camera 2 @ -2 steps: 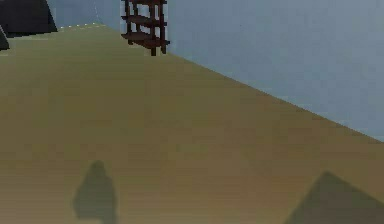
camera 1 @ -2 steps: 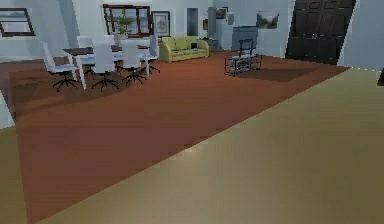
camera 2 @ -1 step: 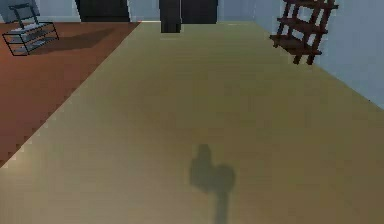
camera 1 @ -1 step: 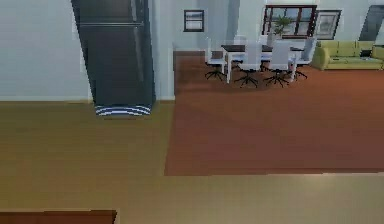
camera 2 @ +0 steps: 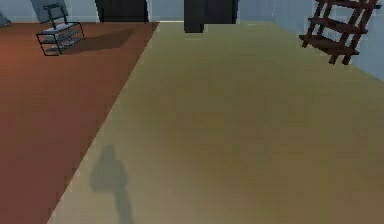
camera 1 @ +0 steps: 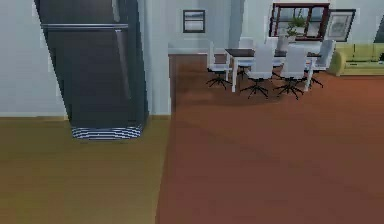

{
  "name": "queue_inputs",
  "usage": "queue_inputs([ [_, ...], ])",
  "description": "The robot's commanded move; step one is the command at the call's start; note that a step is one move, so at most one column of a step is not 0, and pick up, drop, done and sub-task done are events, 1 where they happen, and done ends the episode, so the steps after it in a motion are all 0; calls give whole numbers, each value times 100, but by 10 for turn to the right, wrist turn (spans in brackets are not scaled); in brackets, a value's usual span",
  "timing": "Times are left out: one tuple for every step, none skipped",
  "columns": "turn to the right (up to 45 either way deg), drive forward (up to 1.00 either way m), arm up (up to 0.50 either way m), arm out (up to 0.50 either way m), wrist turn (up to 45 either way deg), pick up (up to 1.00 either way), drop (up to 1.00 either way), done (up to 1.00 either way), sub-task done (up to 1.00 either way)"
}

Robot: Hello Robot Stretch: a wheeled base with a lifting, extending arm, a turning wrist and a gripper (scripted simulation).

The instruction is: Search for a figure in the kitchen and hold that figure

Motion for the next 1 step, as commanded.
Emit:
queue_inputs([
  [-450, 0, 0, 0, 0, 0, 0, 0, 0],
])
